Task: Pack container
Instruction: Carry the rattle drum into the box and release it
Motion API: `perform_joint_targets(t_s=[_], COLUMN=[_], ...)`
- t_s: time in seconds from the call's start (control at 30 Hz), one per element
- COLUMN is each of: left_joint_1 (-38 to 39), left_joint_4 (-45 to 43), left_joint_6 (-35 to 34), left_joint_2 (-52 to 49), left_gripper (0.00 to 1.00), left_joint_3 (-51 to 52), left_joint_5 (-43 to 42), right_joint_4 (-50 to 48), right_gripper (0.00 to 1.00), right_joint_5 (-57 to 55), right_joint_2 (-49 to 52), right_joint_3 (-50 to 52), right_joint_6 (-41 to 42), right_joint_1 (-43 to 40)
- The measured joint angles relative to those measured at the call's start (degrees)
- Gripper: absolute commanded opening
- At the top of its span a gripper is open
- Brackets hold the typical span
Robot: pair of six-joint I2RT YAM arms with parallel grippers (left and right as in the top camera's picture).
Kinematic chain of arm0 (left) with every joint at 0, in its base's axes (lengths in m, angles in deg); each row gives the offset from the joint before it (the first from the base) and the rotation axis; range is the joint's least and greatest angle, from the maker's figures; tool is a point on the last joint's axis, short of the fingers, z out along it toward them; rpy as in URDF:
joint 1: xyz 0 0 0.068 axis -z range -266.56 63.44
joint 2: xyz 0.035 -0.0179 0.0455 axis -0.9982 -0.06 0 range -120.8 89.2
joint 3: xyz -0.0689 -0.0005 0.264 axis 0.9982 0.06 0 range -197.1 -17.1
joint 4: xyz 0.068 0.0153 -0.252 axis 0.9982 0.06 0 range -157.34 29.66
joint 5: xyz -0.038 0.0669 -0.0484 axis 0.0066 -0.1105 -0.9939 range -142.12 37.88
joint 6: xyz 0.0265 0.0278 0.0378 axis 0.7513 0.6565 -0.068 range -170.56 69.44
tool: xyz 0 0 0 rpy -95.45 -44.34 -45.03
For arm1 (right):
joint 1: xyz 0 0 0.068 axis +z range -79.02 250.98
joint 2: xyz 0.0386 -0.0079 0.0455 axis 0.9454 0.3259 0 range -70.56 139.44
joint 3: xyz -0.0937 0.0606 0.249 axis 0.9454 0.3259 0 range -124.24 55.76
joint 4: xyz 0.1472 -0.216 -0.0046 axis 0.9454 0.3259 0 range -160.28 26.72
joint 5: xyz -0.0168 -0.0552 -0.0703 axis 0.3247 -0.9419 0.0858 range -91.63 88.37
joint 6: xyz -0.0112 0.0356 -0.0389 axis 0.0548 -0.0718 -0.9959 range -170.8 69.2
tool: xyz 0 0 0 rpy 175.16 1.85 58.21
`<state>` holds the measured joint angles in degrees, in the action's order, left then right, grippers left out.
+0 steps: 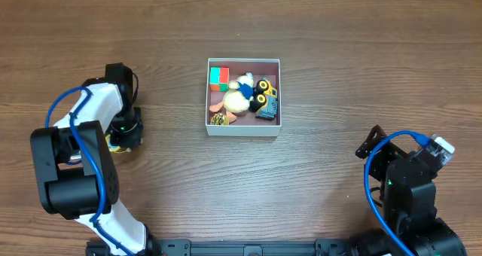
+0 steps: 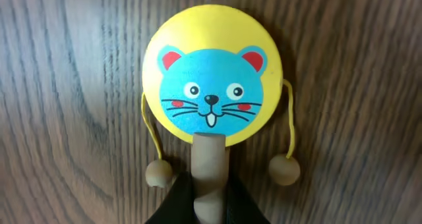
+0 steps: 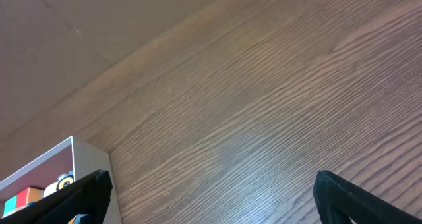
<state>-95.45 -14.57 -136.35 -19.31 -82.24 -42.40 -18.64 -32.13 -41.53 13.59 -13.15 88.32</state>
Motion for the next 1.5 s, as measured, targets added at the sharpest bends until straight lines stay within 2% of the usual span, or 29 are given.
perform_joint_targets(t_s=[0.2,0.4,0.63,0.77,0.97,1.07,1.1,1.13,1.17,1.5], left_joint_1=[-0.22,3.02,16.87,26.82,35.08,37.27,37.73,38.21,38.66,38.80], left_joint_4=[1.86,7.80,12.17,9.92,8.70,7.61,7.39,7.23,7.21,8.90], left_joint_6=[9.38,19.52,27.23,28.68,30.03,32.87,33.99,35.23,37.09,45.38], left_joint_2=[-1.42,-2.32,-2.32,-2.32,-2.32,-2.32,-2.32,-2.32,-2.32,-2.29], left_gripper=[0.11,0.12,0.18,0.17,0.21,0.29,0.37,0.75,1.00,1.00], left_joint_3=[-3.02,-16.39,-30.91,-32.15,-32.15,-32.17,-32.17,-32.20,-32.20,-32.20], left_joint_5=[-2.25,-5.05,-6.16,-6.32,-5.31,-4.50,-4.37,-4.33,-4.31,-3.67], right_joint_4=[0.00,0.02,0.00,0.00,0.02,0.00,0.00,0.02,0.00,0.02], right_gripper=[1.00,1.00,1.00,1.00,1.00,1.00,1.00,1.00,1.00,1.00], right_joint_5=[0.00,0.04,0.02,0.00,0.02,0.00,0.02,0.02,-0.02,0.02], right_joint_2=[0.00,0.00,0.00,0.00,0.00,0.00,0.00,0.00,0.00,0.00], right_joint_3=[0.00,0.00,0.00,0.00,0.00,0.00,0.00,0.00,0.00,0.00], right_joint_6=[0.04,0.04,0.04,0.04,0.02,0.02,0.02,0.02,0.02,0.02], right_joint_1=[0.00,0.00,0.00,0.00,0.00,0.00,0.00,0.00,0.00,0.00])
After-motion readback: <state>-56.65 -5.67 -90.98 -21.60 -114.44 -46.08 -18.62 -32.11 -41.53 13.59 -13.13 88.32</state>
